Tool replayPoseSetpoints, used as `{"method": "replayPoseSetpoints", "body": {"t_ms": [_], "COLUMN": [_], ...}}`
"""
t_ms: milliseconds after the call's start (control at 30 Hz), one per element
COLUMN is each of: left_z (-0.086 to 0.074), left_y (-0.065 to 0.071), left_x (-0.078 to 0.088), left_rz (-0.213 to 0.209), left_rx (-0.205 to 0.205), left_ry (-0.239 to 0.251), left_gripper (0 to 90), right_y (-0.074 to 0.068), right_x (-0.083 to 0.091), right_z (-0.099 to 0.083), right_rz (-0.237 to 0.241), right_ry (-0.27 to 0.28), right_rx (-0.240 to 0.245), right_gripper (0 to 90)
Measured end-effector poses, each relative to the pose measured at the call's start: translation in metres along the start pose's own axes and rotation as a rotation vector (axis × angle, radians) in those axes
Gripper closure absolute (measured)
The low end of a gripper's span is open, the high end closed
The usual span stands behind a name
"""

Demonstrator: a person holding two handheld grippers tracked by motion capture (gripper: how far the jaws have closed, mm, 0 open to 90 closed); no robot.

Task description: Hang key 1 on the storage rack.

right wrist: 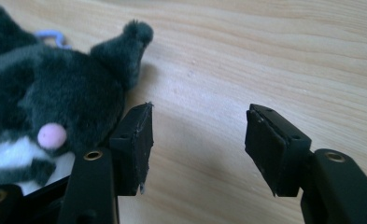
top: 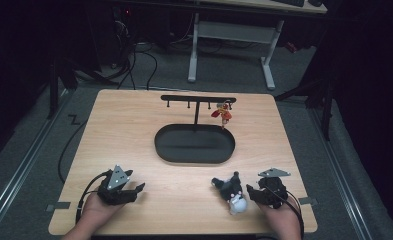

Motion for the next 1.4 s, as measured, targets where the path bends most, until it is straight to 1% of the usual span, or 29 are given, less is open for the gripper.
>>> {"method": "replayPoseSetpoints", "body": {"t_ms": [133,233,300,333,367,467,567,600,700,733,767,800,833,900,967,1000,1033,1100,1133,1167,1267,1400], "left_z": [0.003,0.004,0.005,0.005,0.006,0.009,0.009,0.009,0.009,0.009,0.009,0.009,0.009,0.009,0.009,0.009,0.010,0.011,0.012,0.012,0.014,0.016], "left_y": [0.002,0.004,0.006,0.006,0.007,0.007,0.006,0.006,0.007,0.007,0.008,0.008,0.008,0.009,0.008,0.008,0.009,0.010,0.010,0.011,0.012,0.013], "left_x": [0.000,-0.002,-0.003,-0.003,-0.003,-0.003,-0.004,-0.005,-0.006,-0.006,-0.005,-0.005,-0.004,-0.004,-0.004,-0.005,-0.006,-0.006,-0.007,-0.007,-0.008,-0.011], "left_rz": [-0.010,-0.015,-0.014,-0.014,-0.007,-0.007,-0.010,-0.011,-0.015,-0.015,-0.014,-0.013,-0.014,-0.018,-0.021,-0.021,-0.024,-0.026,-0.028,-0.030,-0.037,-0.045], "left_rx": [-0.007,-0.019,-0.034,-0.034,-0.055,-0.050,-0.046,-0.044,-0.049,-0.049,-0.055,-0.060,-0.060,-0.057,-0.056,-0.057,-0.057,-0.064,-0.064,-0.065,-0.070,-0.076], "left_ry": [0.008,0.006,0.004,0.004,0.006,0.025,0.020,0.018,0.015,0.015,0.013,0.012,0.015,0.021,0.018,0.018,0.015,0.017,0.021,0.023,0.022,0.023], "left_gripper": [35.3,35.4,35.6,35.8,35.9,36.0,36.0,36.0,36.1,36.1,36.1,36.1,36.1,36.3,36.2,36.2,36.3,36.3,36.4,36.4,36.4,36.4], "right_y": [0.001,-0.002,-0.005,-0.005,-0.009,-0.012,-0.013,-0.015,-0.021,-0.021,-0.027,-0.029,-0.031,-0.037,-0.042,-0.042,-0.049,-0.053,-0.055,-0.056,-0.058,-0.060], "right_x": [0.004,0.004,0.005,0.005,0.008,0.012,0.016,0.019,0.026,0.026,0.031,0.032,0.034,0.037,0.039,0.039,0.039,0.039,0.039,0.038,0.036,0.031], "right_z": [0.005,0.006,0.008,0.008,0.011,0.017,0.023,0.025,0.032,0.032,0.036,0.037,0.039,0.043,0.046,0.046,0.047,0.047,0.047,0.047,0.045,0.041], "right_rz": [0.021,0.037,0.036,0.036,0.047,0.041,0.042,0.039,0.051,0.051,0.062,0.070,0.071,0.089,0.106,0.106,0.119,0.121,0.116,0.117,0.109,0.112], "right_ry": [-0.094,-0.160,-0.189,-0.189,-0.200,-0.247,-0.280,-0.293,-0.303,-0.303,-0.310,-0.307,-0.310,-0.306,-0.305,-0.305,-0.329,-0.328,-0.338,-0.341,-0.362,-0.375], "right_rx": [0.024,0.042,0.066,0.066,0.091,0.127,0.157,0.159,0.166,0.166,0.169,0.176,0.172,0.171,0.155,0.155,0.144,0.158,0.154,0.163,0.162,0.161], "right_gripper": [37.9,36.6,36.7,36.7,36.8,36.4,36.3,36.5,36.5,36.5,36.1,35.7,34.6,30.8,25.4,25.4,21.1,20.2,19.7,19.6,18.7,18.2]}}
Point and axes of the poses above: each handheld gripper's, and its own axes: x roughly backward along the jaws, z roughly out of its top, y roughly to its right, the point moved 4 cm from there along -x, roughly forward along the jaws, and after that the axes turned 7 degrees about -z, right-handed, at the moved point
